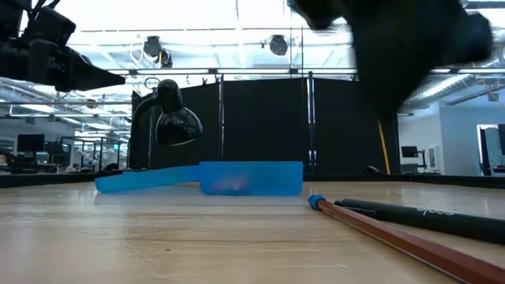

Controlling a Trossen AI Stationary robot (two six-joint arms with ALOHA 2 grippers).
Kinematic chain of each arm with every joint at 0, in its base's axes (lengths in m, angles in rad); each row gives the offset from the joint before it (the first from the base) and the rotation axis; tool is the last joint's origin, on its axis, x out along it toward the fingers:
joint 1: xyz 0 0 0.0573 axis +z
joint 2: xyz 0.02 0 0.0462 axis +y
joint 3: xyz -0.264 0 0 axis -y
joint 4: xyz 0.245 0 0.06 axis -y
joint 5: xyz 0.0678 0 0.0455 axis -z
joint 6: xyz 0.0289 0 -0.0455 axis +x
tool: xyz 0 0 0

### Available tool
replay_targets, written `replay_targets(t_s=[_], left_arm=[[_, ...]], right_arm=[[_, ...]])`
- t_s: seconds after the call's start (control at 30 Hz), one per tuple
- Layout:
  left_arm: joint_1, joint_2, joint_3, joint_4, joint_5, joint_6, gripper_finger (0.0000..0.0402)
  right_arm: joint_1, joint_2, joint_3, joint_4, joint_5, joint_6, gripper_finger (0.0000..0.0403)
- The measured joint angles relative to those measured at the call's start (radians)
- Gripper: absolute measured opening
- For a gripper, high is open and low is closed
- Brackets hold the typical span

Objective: Pick & place school supplies into a supply box
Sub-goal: Put the black pen into the blue supply box

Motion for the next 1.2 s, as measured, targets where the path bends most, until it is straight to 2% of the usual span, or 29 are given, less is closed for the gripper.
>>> replay_targets(t_s=[0.13,0.27,0.47,0.63,0.8,0.97,1.2], left_arm=[[0.000,0.000,0.000,0.002,0.000,-0.028,0.0047],[0.000,0.000,0.000,0.001,0.000,-0.032,0.0047],[0.000,0.000,0.000,-0.015,0.000,-0.036,0.0047],[0.000,0.000,0.000,-0.037,0.001,-0.059,0.0047],[0.000,0.000,0.000,-0.040,0.001,-0.080,0.0047],[0.000,0.000,0.000,-0.050,0.002,-0.087,0.0047],[0.000,0.000,0.000,-0.054,0.002,-0.087,0.0047]], right_arm=[[-0.005,-0.002,-0.115,-0.010,-0.076,0.087,0.0117],[-0.016,-0.001,-0.180,0.032,-0.081,0.106,0.0139],[-0.031,-0.002,-0.199,0.118,-0.078,0.075,0.0141],[-0.031,0.003,-0.200,0.113,-0.074,0.074,0.0141],[-0.031,0.062,-0.203,0.105,-0.078,0.078,0.0141],[-0.034,0.136,-0.200,0.013,-0.152,0.071,0.0141],[-0.020,0.136,-0.204,-0.254,-0.183,0.069,0.0119]])
